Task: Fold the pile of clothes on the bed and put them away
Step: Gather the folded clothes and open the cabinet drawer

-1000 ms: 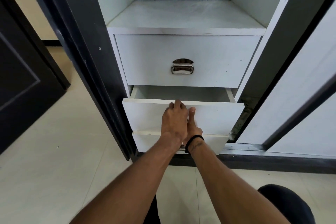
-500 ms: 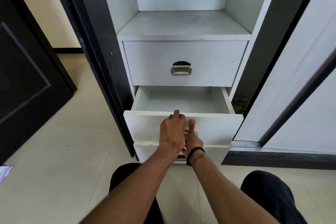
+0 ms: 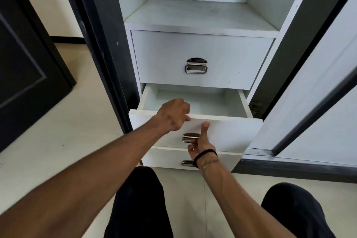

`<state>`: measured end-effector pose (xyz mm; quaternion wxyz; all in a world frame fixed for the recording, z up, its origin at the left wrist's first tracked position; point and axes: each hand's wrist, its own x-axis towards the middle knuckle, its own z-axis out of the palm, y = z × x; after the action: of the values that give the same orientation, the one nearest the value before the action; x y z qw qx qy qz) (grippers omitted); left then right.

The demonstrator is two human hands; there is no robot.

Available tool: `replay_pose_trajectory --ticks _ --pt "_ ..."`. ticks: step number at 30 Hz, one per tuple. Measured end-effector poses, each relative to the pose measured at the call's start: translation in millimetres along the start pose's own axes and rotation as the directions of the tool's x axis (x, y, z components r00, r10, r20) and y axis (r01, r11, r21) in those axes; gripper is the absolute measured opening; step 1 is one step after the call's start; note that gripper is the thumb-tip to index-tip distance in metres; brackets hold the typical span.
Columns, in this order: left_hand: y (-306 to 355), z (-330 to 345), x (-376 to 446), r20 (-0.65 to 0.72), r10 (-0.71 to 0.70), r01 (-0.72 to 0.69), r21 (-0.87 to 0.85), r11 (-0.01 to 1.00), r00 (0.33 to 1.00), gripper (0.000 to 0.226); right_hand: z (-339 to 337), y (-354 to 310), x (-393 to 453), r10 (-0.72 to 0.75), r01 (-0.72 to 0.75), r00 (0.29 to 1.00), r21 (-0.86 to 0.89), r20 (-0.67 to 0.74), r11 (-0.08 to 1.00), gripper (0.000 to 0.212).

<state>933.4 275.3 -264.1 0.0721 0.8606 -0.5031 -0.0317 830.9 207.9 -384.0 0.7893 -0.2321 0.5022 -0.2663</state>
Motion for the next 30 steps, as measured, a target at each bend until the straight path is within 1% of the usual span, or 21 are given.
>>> replay_pose_trajectory --ticks 2,5,6,8,10,15,19,21,24,25,27,28,30 --pt "4 0 -9 0.028 0.026 -0.027 0.033 0.999 0.999 0.026 -8 4 -6 0.015 -0.015 1.0 -0.002 0.018 1.0 0.09" --pt "11 -1 -27 0.049 0.017 -0.018 0.021 1.0 0.999 0.028 -20 8 -24 0.02 -0.02 1.0 -0.041 0.015 0.999 0.08" --pt "13 -2 -33 0.058 0.014 -0.015 0.017 1.0 0.998 0.028 -25 10 -30 0.019 -0.018 1.0 -0.046 0.016 0.999 0.078" --pt "18 -4 -46 0.086 -0.002 0.002 0.002 1.0 0.996 0.029 -35 15 -42 0.014 -0.014 1.0 -0.033 0.018 0.999 0.081" --pt "23 -7 -58 0.13 -0.022 0.022 0.001 1.0 0.991 0.03 -46 22 -55 0.007 -0.007 1.0 -0.022 0.011 1.0 0.081" --pt "45 -20 -89 0.26 -0.068 0.063 0.027 0.998 0.963 0.032 -85 37 -99 0.025 -0.024 1.0 -0.058 0.006 0.998 0.063" --pt "66 -29 -110 0.328 -0.103 0.082 0.077 0.994 0.939 0.034 -113 42 -125 0.078 -0.073 0.995 -0.087 0.064 0.994 0.073" --pt "75 -32 -116 0.345 -0.116 0.076 0.128 0.989 0.931 0.038 -122 40 -132 0.119 -0.11 0.988 -0.091 0.101 0.99 0.071" --pt "96 -42 -121 0.407 -0.11 0.002 0.255 0.967 0.907 0.047 -134 26 -143 0.157 -0.134 0.978 -0.166 0.137 0.977 0.073" --pt "104 -45 -121 0.436 -0.114 -0.023 0.297 0.955 0.893 0.052 -136 20 -145 0.163 -0.134 0.978 -0.201 0.133 0.97 0.069" --pt "125 -51 -118 0.476 -0.105 -0.078 0.348 0.934 0.873 0.065 -141 -1 -150 0.158 -0.123 0.981 -0.277 0.108 0.953 0.047" --pt "135 -52 -114 0.479 -0.074 -0.11 0.345 0.932 0.875 0.066 -143 -13 -153 0.148 -0.11 0.984 -0.312 0.1 0.944 0.035" --pt "165 -54 -104 0.445 0.051 -0.197 0.29 0.937 0.894 0.062 -152 -45 -159 0.087 -0.052 0.991 -0.306 0.102 0.951 0.022"
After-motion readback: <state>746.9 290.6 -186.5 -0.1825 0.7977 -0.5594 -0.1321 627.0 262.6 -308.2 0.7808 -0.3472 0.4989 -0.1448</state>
